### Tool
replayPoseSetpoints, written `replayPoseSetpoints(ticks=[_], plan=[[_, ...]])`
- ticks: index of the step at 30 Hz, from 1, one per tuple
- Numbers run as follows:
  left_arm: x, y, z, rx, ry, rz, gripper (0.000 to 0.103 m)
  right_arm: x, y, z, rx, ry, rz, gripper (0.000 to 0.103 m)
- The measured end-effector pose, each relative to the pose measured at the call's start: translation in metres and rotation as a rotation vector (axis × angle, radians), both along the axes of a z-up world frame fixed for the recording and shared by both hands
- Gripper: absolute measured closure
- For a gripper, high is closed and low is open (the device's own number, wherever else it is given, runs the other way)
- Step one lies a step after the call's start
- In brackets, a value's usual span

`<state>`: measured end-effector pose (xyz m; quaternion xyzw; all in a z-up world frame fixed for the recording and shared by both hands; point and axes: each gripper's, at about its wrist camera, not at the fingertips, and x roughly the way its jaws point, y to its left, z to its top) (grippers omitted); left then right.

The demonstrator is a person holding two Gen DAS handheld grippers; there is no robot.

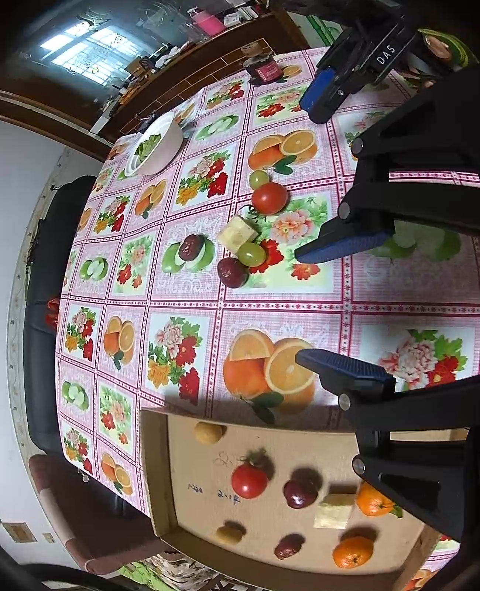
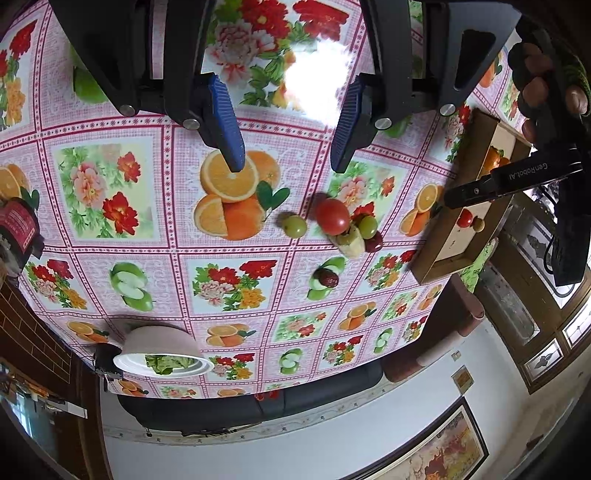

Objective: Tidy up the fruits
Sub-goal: 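Grasp the red tomato with the right tool while the left tool grasps a dark red date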

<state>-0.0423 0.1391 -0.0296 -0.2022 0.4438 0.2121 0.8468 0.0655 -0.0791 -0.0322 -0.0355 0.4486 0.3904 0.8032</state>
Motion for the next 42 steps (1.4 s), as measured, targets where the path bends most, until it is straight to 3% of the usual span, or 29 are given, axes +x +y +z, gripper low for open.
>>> replayPoseSetpoints(ticks=[14,25,31,32,35,42], plan=[[0.031,0.017,-0.015,-0.022,0.024,-0.012,0.057,0.03,0.014,-0.011,-0.038,-0.013,-0.018,0.052],[0.042,0.033,-0.019,-0.035,0.028,-0.009,0.057,0.018,0.086,-0.019,-0.041,-0.008,0.15,0.053],[0.055,0.036,-0.026,-0.04,0.04,-0.034,0.057,0.022,0.107,-0.031,-0.076,0.002,0.181,0.054],[0.057,0.036,-0.027,-0.043,0.039,-0.039,0.057,0.023,0.109,-0.033,-0.081,0.003,0.185,0.055],[0.065,0.037,-0.032,-0.049,0.045,-0.049,0.057,0.027,0.112,-0.039,-0.098,-0.012,0.179,0.07],[0.082,0.033,-0.039,-0.076,0.027,-0.082,0.057,0.031,0.087,-0.028,-0.026,0.05,0.151,0.07]])
